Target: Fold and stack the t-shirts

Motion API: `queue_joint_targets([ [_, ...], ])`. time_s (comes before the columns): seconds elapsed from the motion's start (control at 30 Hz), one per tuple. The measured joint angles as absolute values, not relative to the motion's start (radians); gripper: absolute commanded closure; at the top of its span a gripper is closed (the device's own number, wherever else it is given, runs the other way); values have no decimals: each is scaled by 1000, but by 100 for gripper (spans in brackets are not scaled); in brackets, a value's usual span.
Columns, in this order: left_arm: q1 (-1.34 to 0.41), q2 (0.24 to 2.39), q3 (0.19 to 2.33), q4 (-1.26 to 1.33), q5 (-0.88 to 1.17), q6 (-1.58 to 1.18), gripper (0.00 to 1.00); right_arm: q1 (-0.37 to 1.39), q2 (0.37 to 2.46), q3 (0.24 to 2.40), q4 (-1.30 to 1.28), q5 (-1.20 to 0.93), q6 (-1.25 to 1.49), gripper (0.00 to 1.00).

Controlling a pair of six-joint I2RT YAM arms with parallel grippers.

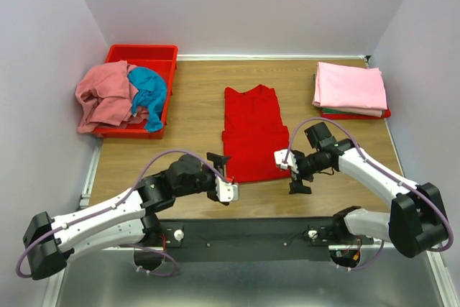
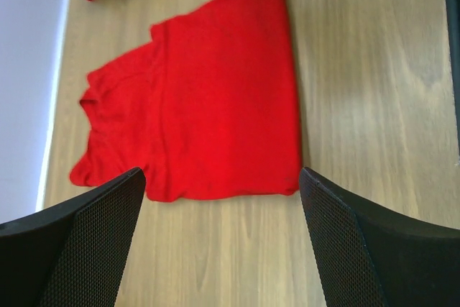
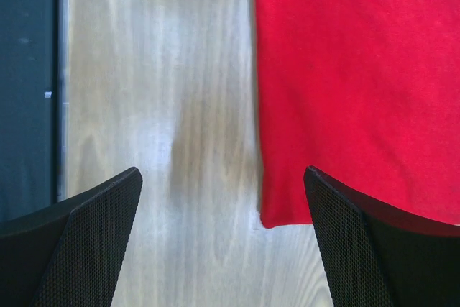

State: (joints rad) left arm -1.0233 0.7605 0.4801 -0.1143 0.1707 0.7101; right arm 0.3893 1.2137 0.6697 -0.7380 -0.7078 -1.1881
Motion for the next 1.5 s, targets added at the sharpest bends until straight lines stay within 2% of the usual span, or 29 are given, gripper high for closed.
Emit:
queue_joint_targets([
  [0.3, -1128, 894, 448, -114, 80, 723, 5, 389, 1213, 653, -634, -653, -1136, 0],
  [0.5, -1133, 928, 405, -63, 66, 738, 3, 389, 1216, 652, -604, -621, -1094, 0],
  [0.73, -1133, 1066, 384, 54, 50, 747, 4, 389, 1219, 652, -591, -596, -1065, 0],
  [0.83, -1133, 1163, 388, 122, 7, 737, 19, 389, 1221, 652, -587, -595, -1058, 0],
  [0.87, -1132, 1198, 393, 139, -12, 733, 31, 389, 1223, 652, -585, -595, -1055, 0],
  [0.9, -1132, 1239, 399, 154, -22, 725, 36, 389, 1224, 652, -584, -595, -1053, 0],
  [1.13, -1115, 1438, 485, 264, -88, 699, 51, 389, 1231, 652, -577, -593, -1040, 1],
  [1.17, -1113, 1441, 486, 268, -95, 697, 61, 389, 1231, 652, -577, -593, -1040, 1],
  [1.27, -1106, 1443, 485, 262, -106, 690, 80, 389, 1231, 652, -577, -594, -1040, 1],
  [1.33, -1105, 1443, 484, 255, -109, 688, 81, 389, 1230, 648, -575, -595, -1042, 1],
  [1.43, -1103, 1443, 484, 247, -109, 690, 100, 389, 1231, 633, -574, -596, -1058, 3],
  [1.5, -1103, 1443, 484, 244, -109, 689, 100, 389, 1232, 627, -573, -596, -1067, 8],
])
